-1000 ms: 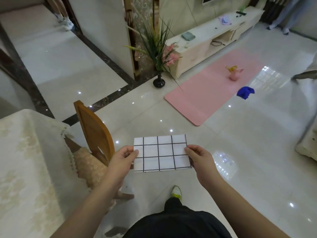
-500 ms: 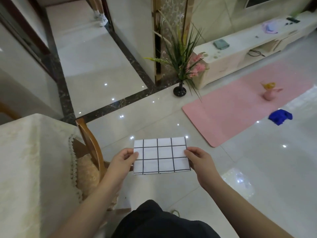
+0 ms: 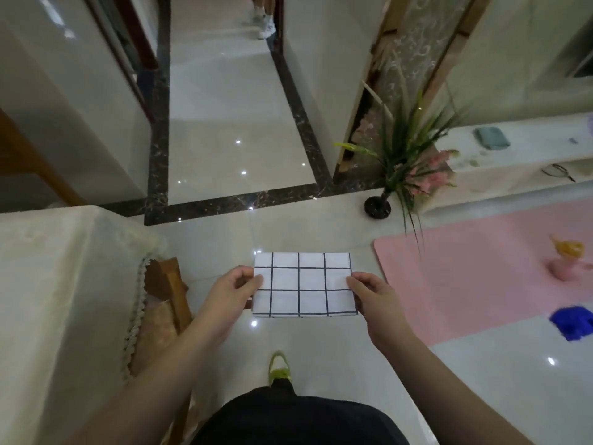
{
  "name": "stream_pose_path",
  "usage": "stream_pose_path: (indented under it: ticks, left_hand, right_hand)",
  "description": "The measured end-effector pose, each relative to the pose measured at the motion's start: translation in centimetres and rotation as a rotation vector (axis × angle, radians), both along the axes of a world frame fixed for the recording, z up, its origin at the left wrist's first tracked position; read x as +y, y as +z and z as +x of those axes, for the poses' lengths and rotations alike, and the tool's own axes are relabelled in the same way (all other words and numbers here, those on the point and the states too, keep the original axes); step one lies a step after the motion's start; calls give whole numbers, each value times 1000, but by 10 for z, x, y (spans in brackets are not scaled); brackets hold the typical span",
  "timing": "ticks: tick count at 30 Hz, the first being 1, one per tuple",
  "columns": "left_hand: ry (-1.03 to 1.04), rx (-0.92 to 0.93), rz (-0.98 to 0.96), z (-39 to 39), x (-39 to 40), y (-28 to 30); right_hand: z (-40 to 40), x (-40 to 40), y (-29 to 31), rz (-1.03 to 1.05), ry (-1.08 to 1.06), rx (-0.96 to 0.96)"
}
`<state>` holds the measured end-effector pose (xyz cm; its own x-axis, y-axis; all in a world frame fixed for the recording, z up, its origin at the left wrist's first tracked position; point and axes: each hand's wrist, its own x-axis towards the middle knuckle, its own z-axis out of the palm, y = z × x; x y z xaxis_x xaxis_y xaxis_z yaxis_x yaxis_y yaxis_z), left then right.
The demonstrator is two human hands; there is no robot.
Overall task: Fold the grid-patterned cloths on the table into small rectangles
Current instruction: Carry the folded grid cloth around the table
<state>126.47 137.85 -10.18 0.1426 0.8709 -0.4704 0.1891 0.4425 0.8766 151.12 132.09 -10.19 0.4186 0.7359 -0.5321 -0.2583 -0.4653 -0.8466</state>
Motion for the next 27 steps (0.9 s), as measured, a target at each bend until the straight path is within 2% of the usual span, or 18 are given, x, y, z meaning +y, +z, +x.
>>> stream_pose_path:
  ticks: [6, 15, 27]
  left_hand:
    - [56, 52, 22, -11, 66, 8]
    - [248, 25, -38, -8, 159, -6]
    - [626, 1, -90, -24, 249, -11]
  right_hand:
    - [-3, 91, 2, 9, 102, 3]
    - [2, 225, -12, -3, 288, -22]
    - [-25, 403, -5, -4, 691, -55]
